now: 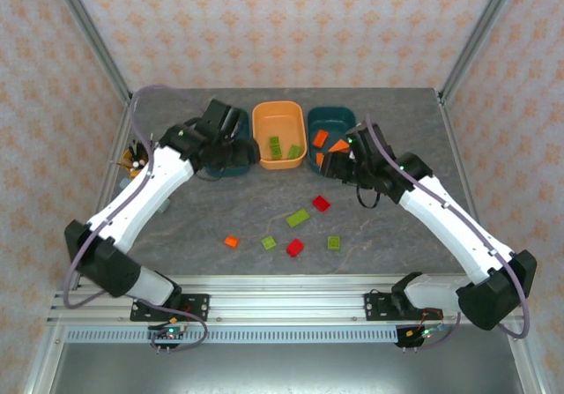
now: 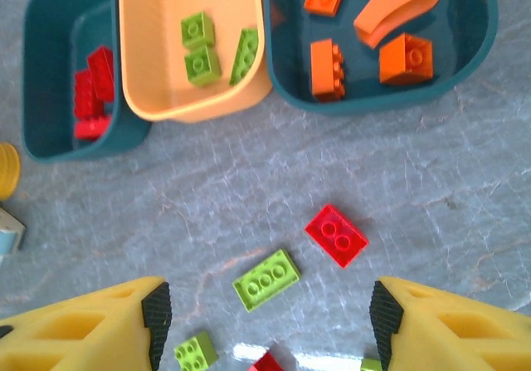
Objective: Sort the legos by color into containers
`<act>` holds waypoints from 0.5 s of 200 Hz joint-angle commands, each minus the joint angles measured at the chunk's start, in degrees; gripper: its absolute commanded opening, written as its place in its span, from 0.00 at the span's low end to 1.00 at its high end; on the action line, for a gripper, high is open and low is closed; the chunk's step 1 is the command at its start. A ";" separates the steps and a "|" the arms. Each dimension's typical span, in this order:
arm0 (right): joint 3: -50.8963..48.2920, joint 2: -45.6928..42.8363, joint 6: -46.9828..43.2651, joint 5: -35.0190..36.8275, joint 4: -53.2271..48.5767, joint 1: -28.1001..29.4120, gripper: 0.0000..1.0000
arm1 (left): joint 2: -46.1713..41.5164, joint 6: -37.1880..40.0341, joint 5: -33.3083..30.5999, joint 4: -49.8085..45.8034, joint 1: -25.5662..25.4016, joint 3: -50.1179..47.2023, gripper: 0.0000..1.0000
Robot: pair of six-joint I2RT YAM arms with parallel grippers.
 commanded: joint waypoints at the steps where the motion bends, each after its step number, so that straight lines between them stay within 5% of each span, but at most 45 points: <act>1: -2.69 -0.35 1.62 3.14 -1.87 4.52 0.66 | -6.97 -2.76 -0.59 0.21 -0.61 -9.22 0.76; 42: -3.64 5.82 -2.82 0.71 4.96 18.05 0.66 | -21.80 -10.24 -8.40 -5.95 -1.16 -21.91 0.76; 100: 9.75 29.52 -17.94 -2.29 6.63 33.17 0.68 | -41.36 -23.62 -15.47 -19.41 -1.24 -30.44 0.76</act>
